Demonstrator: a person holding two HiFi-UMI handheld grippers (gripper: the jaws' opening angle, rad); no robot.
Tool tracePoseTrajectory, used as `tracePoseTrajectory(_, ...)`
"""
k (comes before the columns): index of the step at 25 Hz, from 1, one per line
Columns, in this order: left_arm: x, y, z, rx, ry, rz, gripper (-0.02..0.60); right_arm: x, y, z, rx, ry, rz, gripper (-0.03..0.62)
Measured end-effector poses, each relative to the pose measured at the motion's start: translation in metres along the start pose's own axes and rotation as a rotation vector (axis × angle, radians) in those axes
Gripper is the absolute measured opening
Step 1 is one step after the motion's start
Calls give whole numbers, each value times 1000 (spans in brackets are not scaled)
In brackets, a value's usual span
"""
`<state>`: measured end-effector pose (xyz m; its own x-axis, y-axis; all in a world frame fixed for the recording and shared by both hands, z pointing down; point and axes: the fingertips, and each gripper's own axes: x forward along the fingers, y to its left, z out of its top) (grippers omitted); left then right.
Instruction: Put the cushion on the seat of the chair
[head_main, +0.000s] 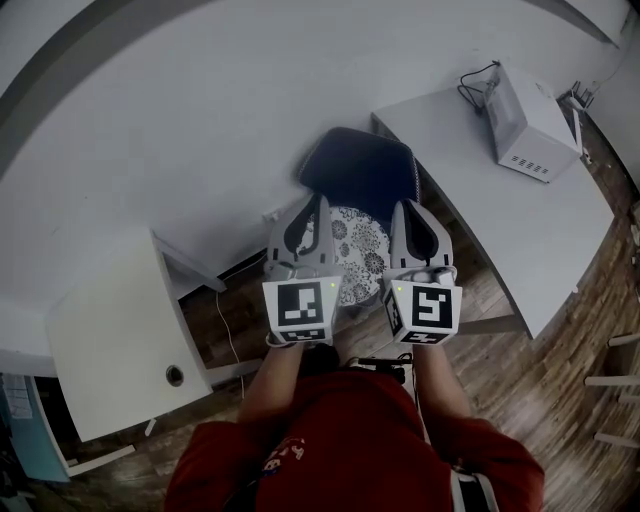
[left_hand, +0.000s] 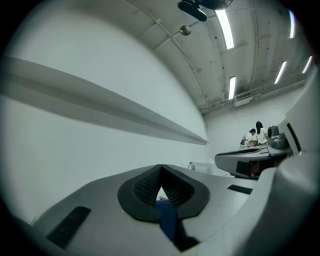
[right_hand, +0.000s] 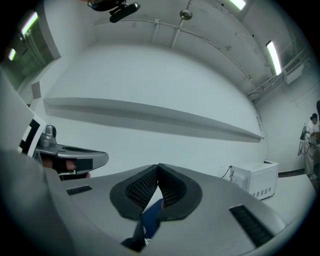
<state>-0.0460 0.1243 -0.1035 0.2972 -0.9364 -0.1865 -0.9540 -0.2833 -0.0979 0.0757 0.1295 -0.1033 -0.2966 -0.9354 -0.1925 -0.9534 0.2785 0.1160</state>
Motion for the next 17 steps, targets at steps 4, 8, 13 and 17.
tracePoseTrajectory(4, 4, 4, 0, 6, 1, 8, 28, 4, -3, 1, 7, -1, 1, 28)
tracePoseTrajectory(8, 4, 6, -3, 6, 6, 12, 28, 5, -6, -2, 8, -2, -8, 28)
tracePoseTrajectory(13, 6, 8, -5, 9, 12, 18, 28, 7, -8, 1, 9, -19, 2, 29)
tracePoseTrajectory(17, 6, 6, -7, 9, 22, 16, 28, 7, -11, 1, 5, -15, 3, 29)
